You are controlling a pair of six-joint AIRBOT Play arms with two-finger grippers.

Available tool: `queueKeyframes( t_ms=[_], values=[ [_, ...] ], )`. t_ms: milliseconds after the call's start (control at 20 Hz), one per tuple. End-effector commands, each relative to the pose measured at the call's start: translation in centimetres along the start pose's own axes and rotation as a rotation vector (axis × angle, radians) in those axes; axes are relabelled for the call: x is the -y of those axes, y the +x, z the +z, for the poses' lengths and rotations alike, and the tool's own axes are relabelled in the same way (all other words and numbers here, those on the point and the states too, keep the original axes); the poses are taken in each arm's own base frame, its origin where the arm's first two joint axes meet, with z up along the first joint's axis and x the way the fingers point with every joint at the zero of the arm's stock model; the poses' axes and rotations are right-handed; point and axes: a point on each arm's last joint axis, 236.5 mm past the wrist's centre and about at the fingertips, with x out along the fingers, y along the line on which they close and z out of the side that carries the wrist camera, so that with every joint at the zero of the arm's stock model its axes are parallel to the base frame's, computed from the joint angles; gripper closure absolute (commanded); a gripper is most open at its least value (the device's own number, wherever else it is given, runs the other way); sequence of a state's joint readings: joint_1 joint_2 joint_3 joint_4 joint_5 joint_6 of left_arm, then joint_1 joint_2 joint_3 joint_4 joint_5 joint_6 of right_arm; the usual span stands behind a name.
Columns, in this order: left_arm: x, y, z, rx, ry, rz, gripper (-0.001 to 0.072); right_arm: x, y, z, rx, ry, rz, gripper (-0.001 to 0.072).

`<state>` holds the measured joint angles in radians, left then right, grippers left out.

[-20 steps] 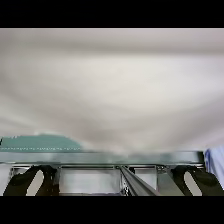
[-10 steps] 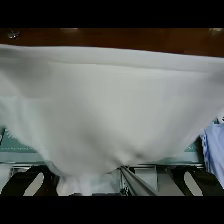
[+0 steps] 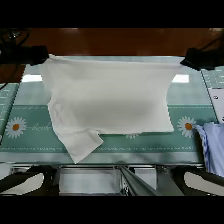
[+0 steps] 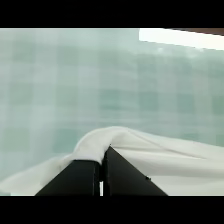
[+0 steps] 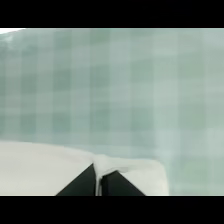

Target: Fold the shirts.

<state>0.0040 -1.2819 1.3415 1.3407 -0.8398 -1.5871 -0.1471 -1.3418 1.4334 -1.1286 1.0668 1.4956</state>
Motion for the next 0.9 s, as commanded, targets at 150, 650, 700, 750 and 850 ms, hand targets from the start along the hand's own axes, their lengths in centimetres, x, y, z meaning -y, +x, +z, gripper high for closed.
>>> queueKeyframes(
  t_ms=[150, 650, 700, 750, 850],
  values=[
    [-0.8, 9.3, -1.7, -0.011, -0.242, -0.043, 0.0688, 2.2, 12.9, 4.5, -0.034, 0.154, 0.094, 0.0673],
    [-1.2, 13.1, -8.1, -0.25, -0.332, -0.069, 0.0687, 3.5, 17.1, 0.6, -0.225, 0.179, 0.127, 0.0672],
    [-1.3, 12.5, -8.2, -0.28, -0.294, -0.078, 0.0687, 3.7, 16.5, 0.8, -0.233, 0.177, 0.129, 0.0672],
    [-1.5, 11.7, -8.1, -0.31, -0.256, -0.089, 0.0687, 3.8, 15.8, 0.9, -0.246, 0.173, 0.133, 0.0672],
    [-2.0, 10.0, -7.9, -0.368, -0.199, -0.111, 0.0687, 3.8, 14.1, 0.5, -0.292, 0.16, 0.157, 0.0672]
  ],
)
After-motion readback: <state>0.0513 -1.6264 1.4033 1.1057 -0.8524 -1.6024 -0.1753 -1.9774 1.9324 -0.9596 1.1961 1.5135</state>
